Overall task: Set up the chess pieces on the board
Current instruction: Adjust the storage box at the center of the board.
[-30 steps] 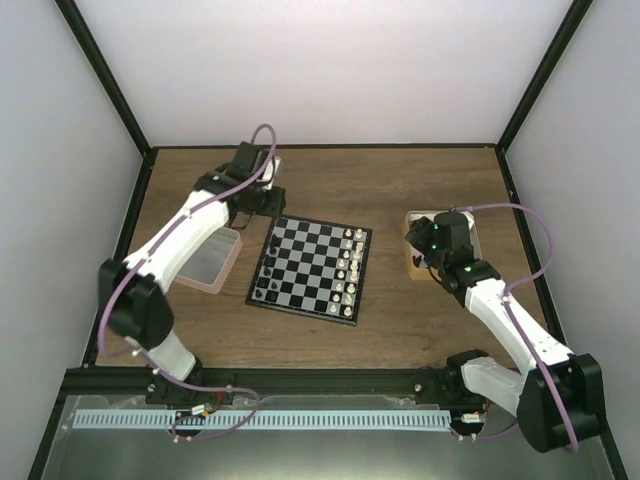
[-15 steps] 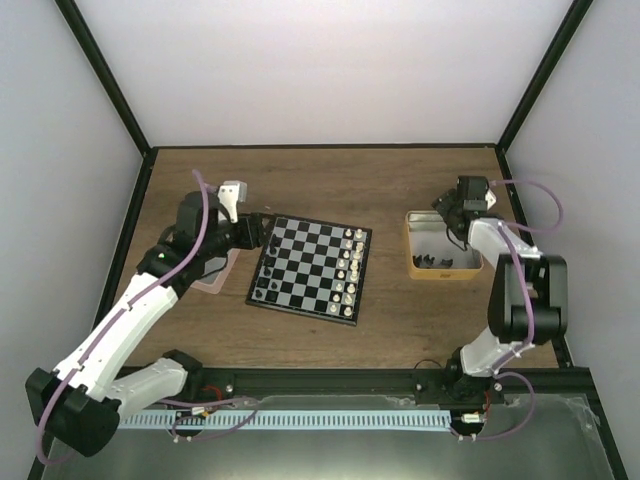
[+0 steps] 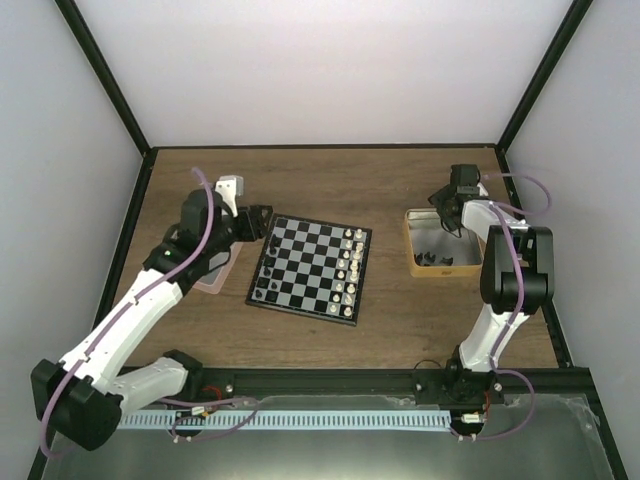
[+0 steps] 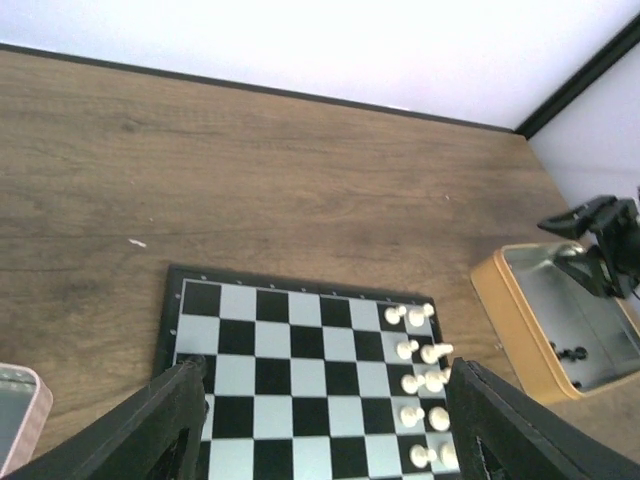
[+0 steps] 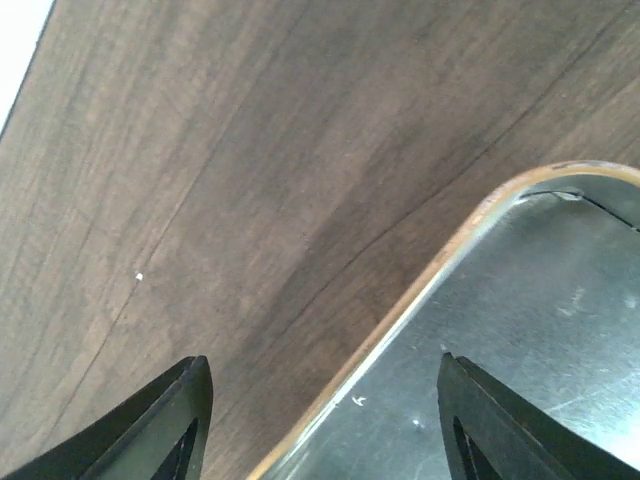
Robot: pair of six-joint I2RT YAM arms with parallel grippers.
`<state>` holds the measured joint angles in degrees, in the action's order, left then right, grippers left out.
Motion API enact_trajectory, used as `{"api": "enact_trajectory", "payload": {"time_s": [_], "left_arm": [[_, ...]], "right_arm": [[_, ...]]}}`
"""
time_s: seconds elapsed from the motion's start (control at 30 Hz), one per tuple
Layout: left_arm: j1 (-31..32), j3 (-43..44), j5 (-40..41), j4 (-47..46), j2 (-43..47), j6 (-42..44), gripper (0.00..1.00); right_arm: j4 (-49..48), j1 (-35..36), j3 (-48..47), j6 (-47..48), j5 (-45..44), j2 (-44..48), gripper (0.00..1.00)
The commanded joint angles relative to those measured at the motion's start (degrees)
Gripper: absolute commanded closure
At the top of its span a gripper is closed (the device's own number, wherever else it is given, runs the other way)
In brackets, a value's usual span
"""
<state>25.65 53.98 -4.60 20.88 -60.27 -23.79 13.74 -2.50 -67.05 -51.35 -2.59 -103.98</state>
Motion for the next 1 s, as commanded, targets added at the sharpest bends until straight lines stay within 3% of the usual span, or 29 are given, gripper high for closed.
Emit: {"api": "enact_trajectory", "payload": {"time_s": [0.0,0.4,0.53,0.73,0.97], "left_arm": [[-0.1,1.1,6.0,-7.3,-2.3,2.9,0.30],[-0.3,11.4,6.8,-13.8,-13.6,1.0,0.27],[-0.6,14.4,6.9,-14.5,-17.4,3.5,0.26],[-1.0,18.9,6.7,-13.5,-22.1,5.3,0.28],[-1.1,20.8,4.9,-14.9,-24.7,6.1,0.31]], "right_arm": [[3.6,-0.4,-0.7,-1.3,-2.7,0.3,0.37],[13.4,-0.6,-10.7,-3.3,-3.1,-8.0,0.41],[16.5,-0.5,-13.7,-2.0,-2.7,-10.9,0.46],[17.9,-0.4,-13.5,2.2,-0.6,-11.0,0.64],[16.9,1.7,-10.8,8.2,1.3,-8.1,0.67]]}}
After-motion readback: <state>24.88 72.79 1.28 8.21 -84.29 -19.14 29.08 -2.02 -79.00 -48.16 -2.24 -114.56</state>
